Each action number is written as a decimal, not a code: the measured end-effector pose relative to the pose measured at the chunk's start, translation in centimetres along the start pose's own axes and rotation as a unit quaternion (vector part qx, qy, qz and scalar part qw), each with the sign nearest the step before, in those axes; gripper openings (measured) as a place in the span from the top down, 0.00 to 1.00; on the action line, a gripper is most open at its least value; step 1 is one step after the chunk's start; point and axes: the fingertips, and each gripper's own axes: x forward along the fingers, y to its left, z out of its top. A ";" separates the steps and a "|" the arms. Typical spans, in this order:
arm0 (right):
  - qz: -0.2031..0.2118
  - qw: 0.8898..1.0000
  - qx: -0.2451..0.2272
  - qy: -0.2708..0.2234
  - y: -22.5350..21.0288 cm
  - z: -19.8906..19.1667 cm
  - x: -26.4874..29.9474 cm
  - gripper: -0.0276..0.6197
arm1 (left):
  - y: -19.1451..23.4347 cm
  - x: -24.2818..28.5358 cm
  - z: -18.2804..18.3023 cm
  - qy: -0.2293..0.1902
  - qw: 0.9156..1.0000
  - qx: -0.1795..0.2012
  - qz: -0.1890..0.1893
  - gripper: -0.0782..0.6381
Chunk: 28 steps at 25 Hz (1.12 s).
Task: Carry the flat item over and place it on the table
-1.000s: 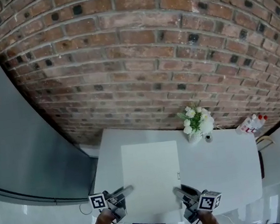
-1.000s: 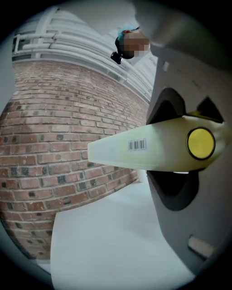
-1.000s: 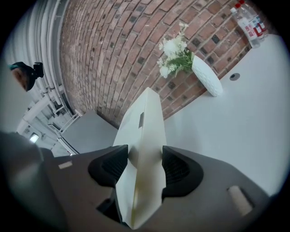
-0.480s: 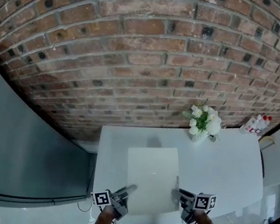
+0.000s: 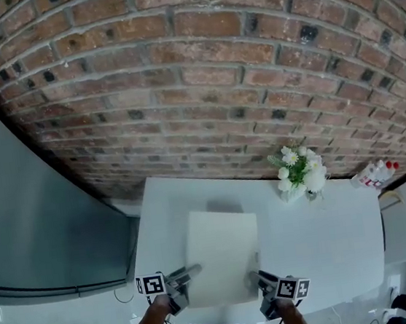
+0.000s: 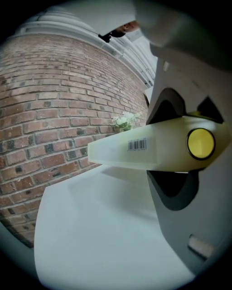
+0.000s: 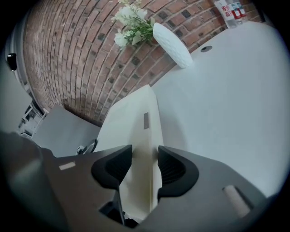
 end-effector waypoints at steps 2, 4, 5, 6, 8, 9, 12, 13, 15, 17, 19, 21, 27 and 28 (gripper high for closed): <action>-0.010 1.000 0.001 0.000 -0.3 0.2 0.3 0.71 | 0.3 0.2 0.1 -0.001 1.000 0.000 0.007 0.46; -0.021 1.000 0.001 0.004 -0.7 0.2 0.6 0.72 | 0.6 0.4 0.1 -0.002 1.000 0.001 0.014 0.46; -0.026 1.000 0.001 0.006 -0.8 0.2 0.8 0.72 | 0.8 0.4 0.1 -0.001 1.000 0.002 0.018 0.46; -0.031 0.999 0.002 0.009 -1.0 0.2 1.0 0.72 | 1.0 0.4 0.1 -0.001 1.000 0.003 0.022 0.46; -0.037 0.999 0.003 0.014 -1.3 0.0 1.3 0.73 | 1.3 0.5 0.0 0.000 1.000 0.010 0.028 0.46; -0.037 0.999 0.004 0.015 -1.4 0.0 1.4 0.73 | 1.3 0.5 0.0 0.001 0.999 0.013 0.030 0.46; -0.032 0.999 0.008 0.015 -1.3 0.0 1.5 0.73 | 1.3 0.5 0.3 0.001 0.999 0.017 0.034 0.45; -0.030 0.999 0.009 0.016 -1.3 0.0 1.6 0.73 | 1.3 0.5 0.4 0.001 0.999 0.021 0.039 0.45; -0.029 0.999 0.009 0.018 -1.2 0.1 1.7 0.73 | 1.6 0.5 0.3 0.006 0.997 0.041 0.060 0.44; -0.030 0.999 0.007 0.019 -1.1 0.1 2.0 0.74 | 2.2 0.5 0.1 0.019 0.994 0.066 0.086 0.42; -0.031 0.999 0.008 0.019 -1.1 0.1 2.1 0.74 | 2.4 0.4 0.0 0.023 0.992 0.073 0.098 0.41; -0.031 0.999 0.009 0.019 -1.1 0.2 2.1 0.74 | 2.7 0.3 0.1 0.022 0.990 0.077 0.112 0.41; -0.033 0.999 0.004 0.023 -1.1 0.2 2.3 0.76 | 4.3 -0.4 0.6 0.031 0.971 0.136 0.193 0.39; -0.033 0.999 0.003 0.025 -1.1 0.1 2.4 0.75 | 4.6 -0.6 0.7 0.034 0.967 0.147 0.207 0.39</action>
